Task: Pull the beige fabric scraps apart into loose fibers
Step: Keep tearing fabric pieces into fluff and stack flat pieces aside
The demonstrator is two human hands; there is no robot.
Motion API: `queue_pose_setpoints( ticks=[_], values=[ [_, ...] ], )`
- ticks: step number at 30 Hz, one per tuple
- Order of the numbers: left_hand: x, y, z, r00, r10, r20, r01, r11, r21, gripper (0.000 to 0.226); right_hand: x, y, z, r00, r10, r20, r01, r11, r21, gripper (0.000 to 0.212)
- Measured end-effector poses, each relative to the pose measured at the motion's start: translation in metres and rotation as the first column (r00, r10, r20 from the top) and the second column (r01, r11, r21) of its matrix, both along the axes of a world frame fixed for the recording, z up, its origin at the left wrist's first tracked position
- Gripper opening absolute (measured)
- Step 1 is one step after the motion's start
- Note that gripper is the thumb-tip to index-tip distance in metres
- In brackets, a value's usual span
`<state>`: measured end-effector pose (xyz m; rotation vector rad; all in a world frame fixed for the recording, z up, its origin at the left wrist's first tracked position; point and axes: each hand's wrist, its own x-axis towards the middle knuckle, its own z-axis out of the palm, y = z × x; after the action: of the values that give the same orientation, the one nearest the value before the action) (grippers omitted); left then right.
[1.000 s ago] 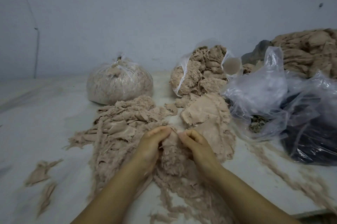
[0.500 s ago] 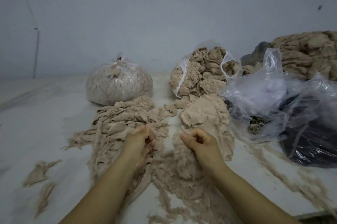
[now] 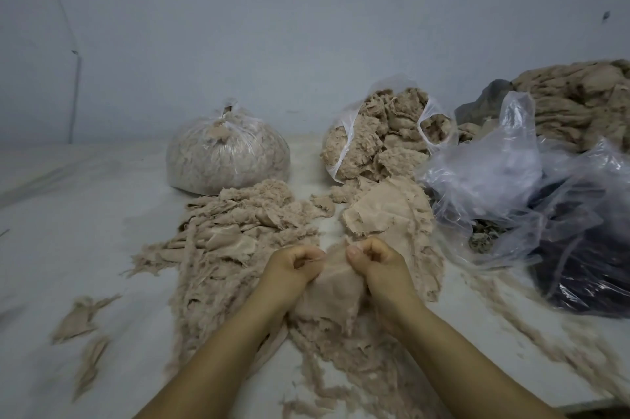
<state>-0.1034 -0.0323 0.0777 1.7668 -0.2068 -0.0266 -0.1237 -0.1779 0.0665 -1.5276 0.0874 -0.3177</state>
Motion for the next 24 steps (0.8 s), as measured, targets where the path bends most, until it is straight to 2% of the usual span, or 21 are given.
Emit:
queue_pose_setpoints(
  ticks=[4,6,10,13,15,19,22,24],
  values=[
    [-0.002,-0.004,0.002,0.996,-0.013,-0.085,0.004,0.994,-0.110,0.018,0.004,0.007,0.001,0.994,-0.107,-0.024,0.105,0.991,-0.080,0.023],
    [-0.007,-0.010,0.002,0.998,-0.001,-0.058,-0.006,0.992,-0.123,0.018,0.003,0.012,0.001,0.992,-0.128,-0.016,0.127,0.989,-0.080,0.024],
    [-0.011,-0.012,0.001,1.000,0.030,0.003,-0.030,0.990,-0.141,0.040,-0.004,0.013,0.001,0.977,-0.176,0.124,0.192,0.972,-0.134,0.027],
    [-0.008,-0.005,-0.003,0.997,0.046,0.060,-0.044,0.999,-0.027,0.041,-0.006,0.011,0.001,0.964,-0.204,0.172,0.222,0.971,-0.093,0.025],
    [-0.004,0.002,-0.007,0.986,0.060,0.155,-0.081,0.988,0.133,0.044,-0.006,0.008,0.000,0.961,-0.218,0.168,0.233,0.970,-0.073,0.025],
    [0.007,0.023,-0.009,0.934,0.109,0.341,-0.240,0.897,0.370,0.042,-0.005,-0.003,0.004,0.954,-0.249,0.165,0.262,0.963,-0.057,0.028],
    [0.009,0.035,-0.004,0.874,0.177,0.453,-0.365,0.854,0.370,0.038,-0.003,-0.008,0.006,0.966,-0.217,0.139,0.224,0.974,-0.038,0.028],
    [0.006,0.030,0.005,0.889,0.146,0.434,-0.314,0.884,0.345,0.051,-0.002,-0.003,0.006,0.978,-0.158,0.137,0.167,0.984,-0.058,0.024]
  ],
)
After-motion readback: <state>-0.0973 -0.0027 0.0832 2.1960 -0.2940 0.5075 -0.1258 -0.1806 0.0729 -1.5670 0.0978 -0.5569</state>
